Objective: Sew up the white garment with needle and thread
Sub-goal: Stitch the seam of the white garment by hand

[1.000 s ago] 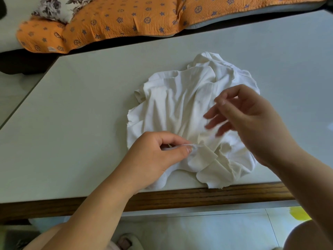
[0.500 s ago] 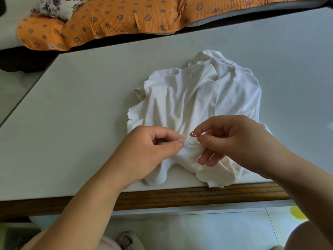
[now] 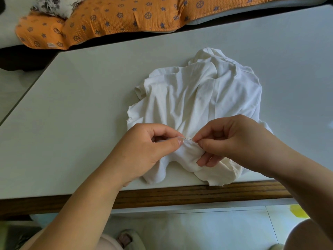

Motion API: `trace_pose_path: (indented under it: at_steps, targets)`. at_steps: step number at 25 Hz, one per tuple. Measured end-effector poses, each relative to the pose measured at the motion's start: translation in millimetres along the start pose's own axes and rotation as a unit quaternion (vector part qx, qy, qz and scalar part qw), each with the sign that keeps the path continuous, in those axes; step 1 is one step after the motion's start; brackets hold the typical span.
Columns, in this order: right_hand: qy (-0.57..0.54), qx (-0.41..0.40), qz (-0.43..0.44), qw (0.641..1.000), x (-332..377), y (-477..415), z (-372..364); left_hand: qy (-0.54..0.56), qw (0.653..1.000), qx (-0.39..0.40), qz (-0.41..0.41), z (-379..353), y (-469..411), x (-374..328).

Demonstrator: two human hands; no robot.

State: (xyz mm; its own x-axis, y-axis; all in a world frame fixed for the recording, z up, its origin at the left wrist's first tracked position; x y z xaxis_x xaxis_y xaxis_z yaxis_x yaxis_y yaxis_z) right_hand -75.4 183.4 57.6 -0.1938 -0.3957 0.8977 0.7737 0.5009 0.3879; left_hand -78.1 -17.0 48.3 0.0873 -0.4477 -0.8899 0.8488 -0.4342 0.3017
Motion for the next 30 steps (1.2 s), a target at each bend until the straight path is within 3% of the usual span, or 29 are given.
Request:
trace_pose_path:
  at_steps: [16,30]
  targets:
    - [-0.038,0.038,0.022,0.998,-1.7,-1.4,-2.4,0.051,0.998,0.024,0.009,1.3,-2.3,1.9]
    - [-0.081,-0.021,0.068,0.994,-6.0,-6.1,-9.8,0.167,0.985,0.035,0.017,-3.9,-5.3,4.0]
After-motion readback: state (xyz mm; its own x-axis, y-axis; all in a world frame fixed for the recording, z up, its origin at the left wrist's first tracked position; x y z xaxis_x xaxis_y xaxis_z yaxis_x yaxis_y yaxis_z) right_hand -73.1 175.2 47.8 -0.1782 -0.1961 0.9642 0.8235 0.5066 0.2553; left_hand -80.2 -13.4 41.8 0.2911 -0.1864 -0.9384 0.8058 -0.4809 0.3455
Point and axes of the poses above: each hand's wrist, its own y-axis away from the middle knuckle, its own z-axis out of the back of the hand, x = y × z, the point moved 1 cm from there along -y, towards the middle knuckle, and after that the axes turned 15 degrees about x, right-handed, at the moved point
